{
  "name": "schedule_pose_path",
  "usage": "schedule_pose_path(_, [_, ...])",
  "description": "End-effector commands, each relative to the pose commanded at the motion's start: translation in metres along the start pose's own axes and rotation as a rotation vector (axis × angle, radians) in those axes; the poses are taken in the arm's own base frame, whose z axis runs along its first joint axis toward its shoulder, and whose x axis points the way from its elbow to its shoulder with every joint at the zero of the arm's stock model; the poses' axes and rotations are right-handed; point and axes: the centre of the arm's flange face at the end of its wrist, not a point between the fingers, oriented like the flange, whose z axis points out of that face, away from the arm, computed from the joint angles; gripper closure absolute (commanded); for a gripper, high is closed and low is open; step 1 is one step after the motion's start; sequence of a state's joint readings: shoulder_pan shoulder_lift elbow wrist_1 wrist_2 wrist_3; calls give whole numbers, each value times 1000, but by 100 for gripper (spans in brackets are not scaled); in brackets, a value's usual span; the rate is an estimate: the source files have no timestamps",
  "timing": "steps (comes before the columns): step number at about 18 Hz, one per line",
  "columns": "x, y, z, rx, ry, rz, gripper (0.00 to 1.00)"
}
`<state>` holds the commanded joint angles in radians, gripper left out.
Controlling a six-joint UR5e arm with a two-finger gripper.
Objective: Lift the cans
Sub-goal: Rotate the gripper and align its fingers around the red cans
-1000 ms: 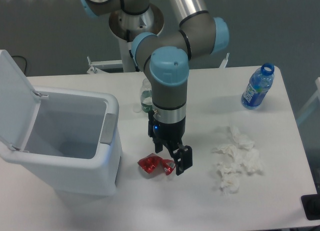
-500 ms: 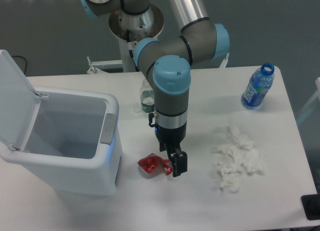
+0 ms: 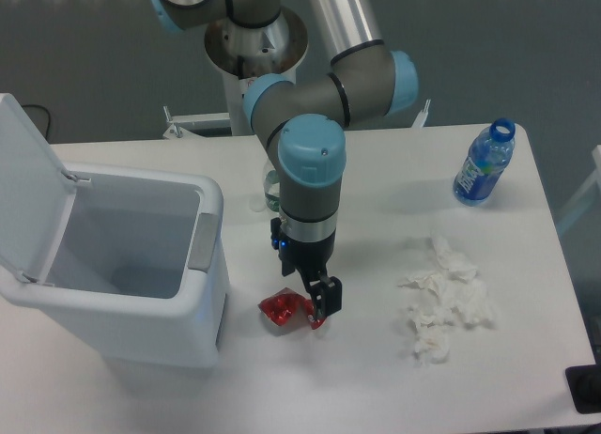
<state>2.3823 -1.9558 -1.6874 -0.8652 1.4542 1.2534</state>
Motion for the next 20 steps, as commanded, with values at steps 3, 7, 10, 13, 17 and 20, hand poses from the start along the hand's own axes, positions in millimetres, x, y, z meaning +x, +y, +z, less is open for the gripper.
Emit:
schedule_pose_path(3, [0,1,3,7,10,-35,0])
schedule_pose_path(7, [1,8,12,69,54,-63,0])
schedule_pose_path(10, [1,10,21,77,75,-71,0])
schedule_pose_path(13, [2,10,28,73,85,-69,0])
schedule_pose_path(17, [2,10,39,70,104,-85,0])
schedule_pose_path(20, [0,9,48,66,114,-96,0])
